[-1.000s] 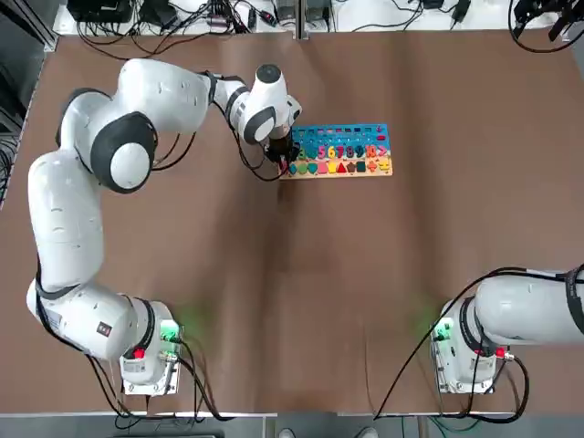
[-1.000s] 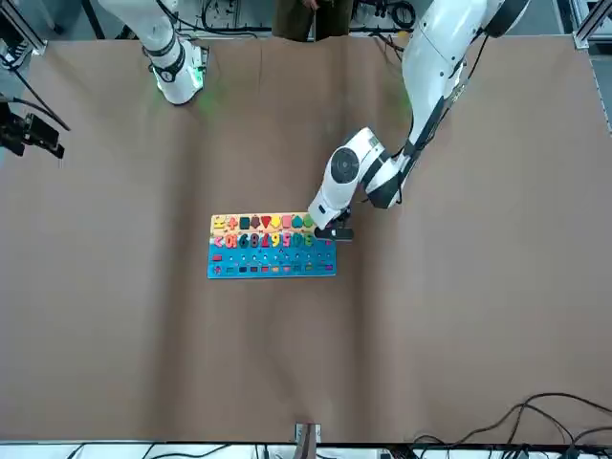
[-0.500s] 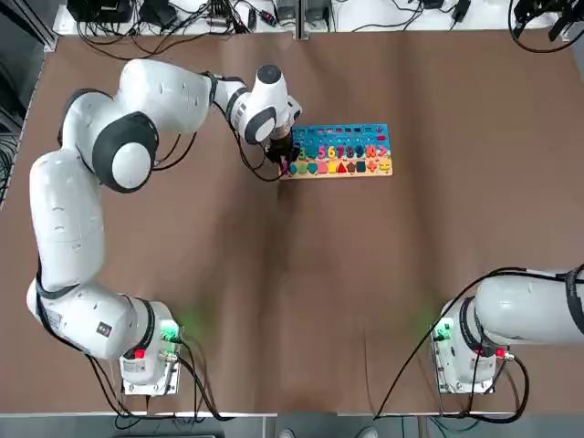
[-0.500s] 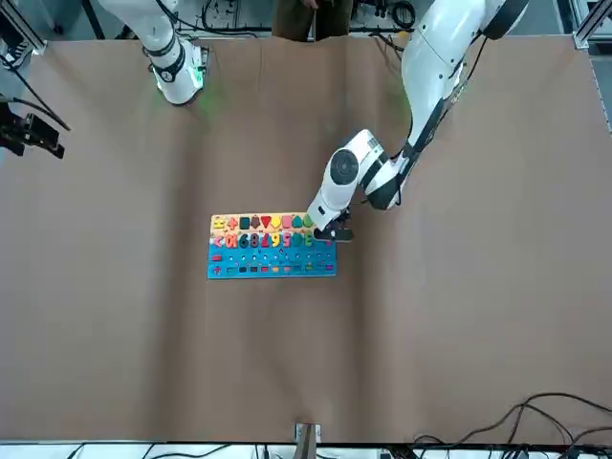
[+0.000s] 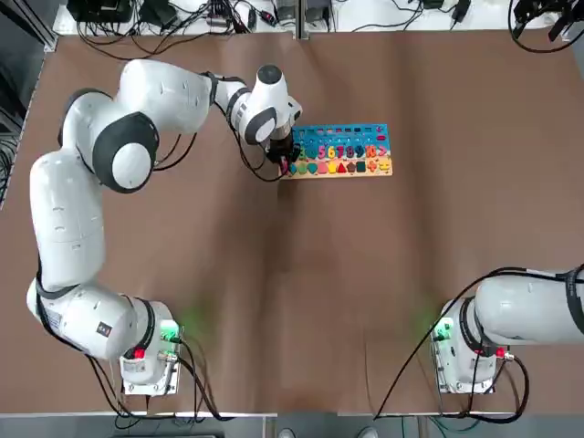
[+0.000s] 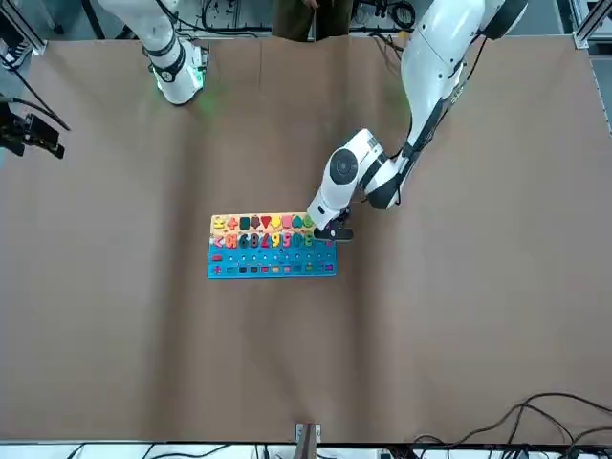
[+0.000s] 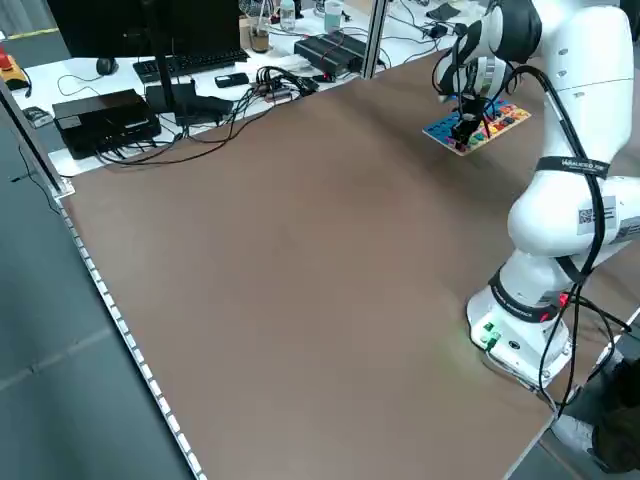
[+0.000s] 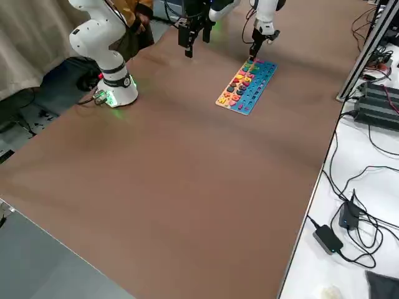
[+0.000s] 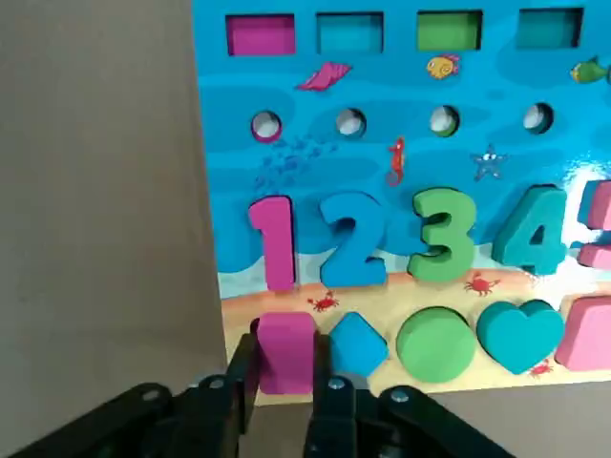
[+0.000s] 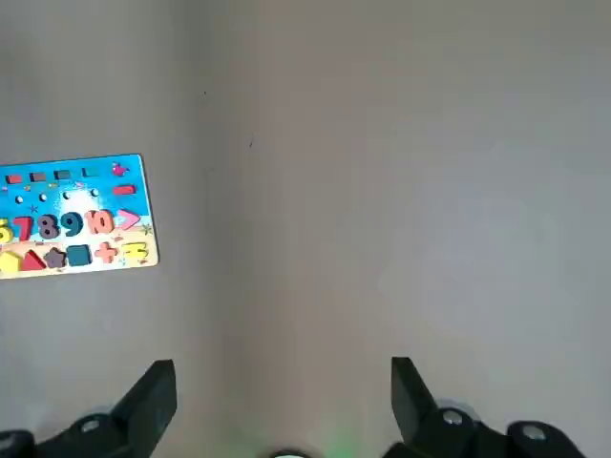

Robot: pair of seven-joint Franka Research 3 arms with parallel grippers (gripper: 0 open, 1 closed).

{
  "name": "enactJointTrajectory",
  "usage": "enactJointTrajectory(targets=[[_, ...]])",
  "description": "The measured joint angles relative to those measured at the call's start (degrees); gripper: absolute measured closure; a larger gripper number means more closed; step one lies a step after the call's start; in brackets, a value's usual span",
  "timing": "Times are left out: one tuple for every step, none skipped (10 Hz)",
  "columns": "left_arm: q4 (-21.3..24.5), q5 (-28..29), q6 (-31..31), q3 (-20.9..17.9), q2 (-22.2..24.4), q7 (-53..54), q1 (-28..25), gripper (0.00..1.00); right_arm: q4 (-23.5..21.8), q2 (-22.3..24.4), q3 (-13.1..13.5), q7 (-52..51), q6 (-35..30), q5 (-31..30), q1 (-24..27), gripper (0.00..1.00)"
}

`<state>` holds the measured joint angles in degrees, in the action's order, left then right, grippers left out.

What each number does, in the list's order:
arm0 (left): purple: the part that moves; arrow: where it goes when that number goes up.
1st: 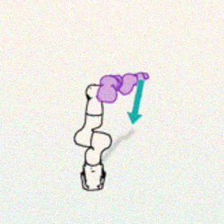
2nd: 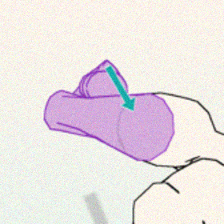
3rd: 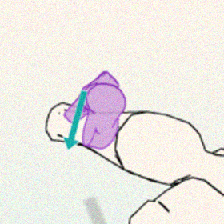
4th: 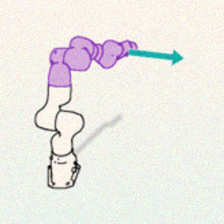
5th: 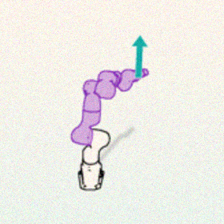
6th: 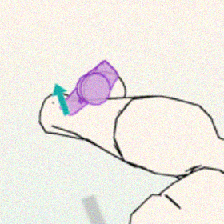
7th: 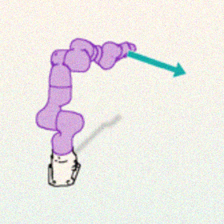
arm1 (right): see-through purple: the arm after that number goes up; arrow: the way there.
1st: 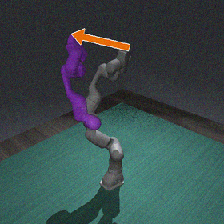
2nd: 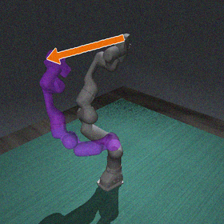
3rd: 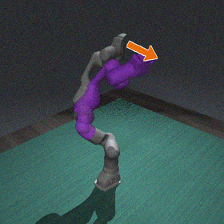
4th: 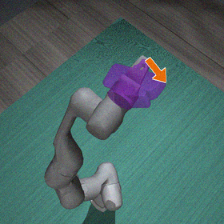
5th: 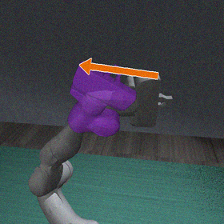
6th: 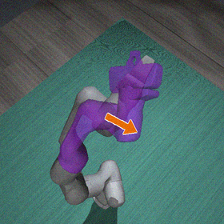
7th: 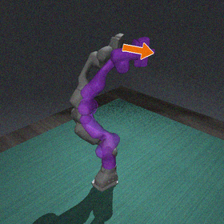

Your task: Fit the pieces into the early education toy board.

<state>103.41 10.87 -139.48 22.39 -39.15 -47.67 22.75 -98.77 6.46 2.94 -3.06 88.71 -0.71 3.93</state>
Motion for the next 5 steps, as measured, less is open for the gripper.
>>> enactJointTrajectory(targets=[[0.00, 0.00, 0.12, 0.02, 0.01, -0.01, 0.01, 0.74, 0.00, 0.00, 0.00, 0.00, 0.00, 0.00, 0.00, 0.01], [0.00, 0.00, 0.24, 0.04, 0.02, -0.02, 0.02, 0.74, 0.00, 0.00, 0.00, 0.00, 0.00, 0.00, 0.00, 0.01], [0.00, 0.00, 0.34, 0.05, 0.03, -0.04, 0.03, 0.74, 0.00, 0.00, 0.00, 0.00, 0.00, 0.00, 0.00, 0.01], [0.00, 0.00, 0.41, 0.05, 0.03, -0.07, 0.04, 0.74, 0.00, 0.00, 0.00, 0.00, 0.00, 0.00, 0.00, 0.01], [-0.01, 0.00, 0.43, 0.05, 0.03, -0.11, 0.04, 0.74, 0.00, -0.01, 0.00, 0.00, -0.01, 0.00, 0.00, 0.01]])
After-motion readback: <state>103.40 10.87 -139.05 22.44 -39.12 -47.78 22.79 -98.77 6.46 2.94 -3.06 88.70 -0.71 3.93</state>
